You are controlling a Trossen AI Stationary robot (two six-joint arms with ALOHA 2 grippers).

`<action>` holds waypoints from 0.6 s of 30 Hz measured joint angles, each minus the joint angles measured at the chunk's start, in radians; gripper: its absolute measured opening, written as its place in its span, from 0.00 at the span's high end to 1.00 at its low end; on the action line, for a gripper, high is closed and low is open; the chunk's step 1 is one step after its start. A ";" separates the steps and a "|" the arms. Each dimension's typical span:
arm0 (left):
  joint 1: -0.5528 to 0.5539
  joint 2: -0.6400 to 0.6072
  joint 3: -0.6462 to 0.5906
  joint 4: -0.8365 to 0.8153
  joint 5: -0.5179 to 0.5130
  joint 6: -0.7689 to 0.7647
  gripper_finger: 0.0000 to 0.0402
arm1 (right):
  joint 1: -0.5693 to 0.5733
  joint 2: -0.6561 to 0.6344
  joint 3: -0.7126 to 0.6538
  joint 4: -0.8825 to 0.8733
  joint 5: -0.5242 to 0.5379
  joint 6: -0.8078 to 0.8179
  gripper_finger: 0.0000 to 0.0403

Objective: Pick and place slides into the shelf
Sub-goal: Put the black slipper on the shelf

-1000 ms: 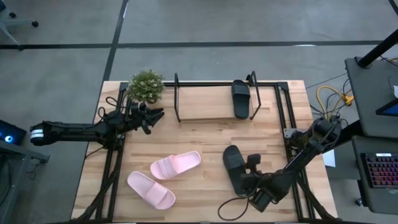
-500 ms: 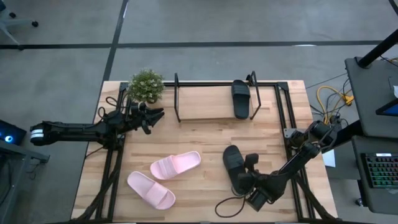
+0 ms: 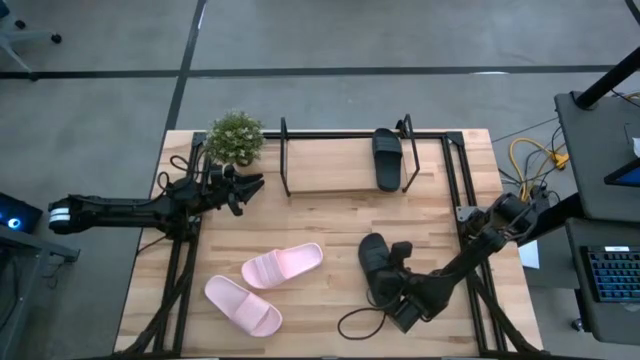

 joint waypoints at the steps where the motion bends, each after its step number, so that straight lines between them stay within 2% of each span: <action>1: 0.000 0.000 0.000 0.000 0.000 0.000 0.64 | -0.004 0.005 0.000 0.006 0.000 0.000 0.48; 18: 0.000 0.000 0.000 -0.001 0.000 0.000 0.64 | -0.014 0.030 -0.001 0.016 0.001 0.045 0.48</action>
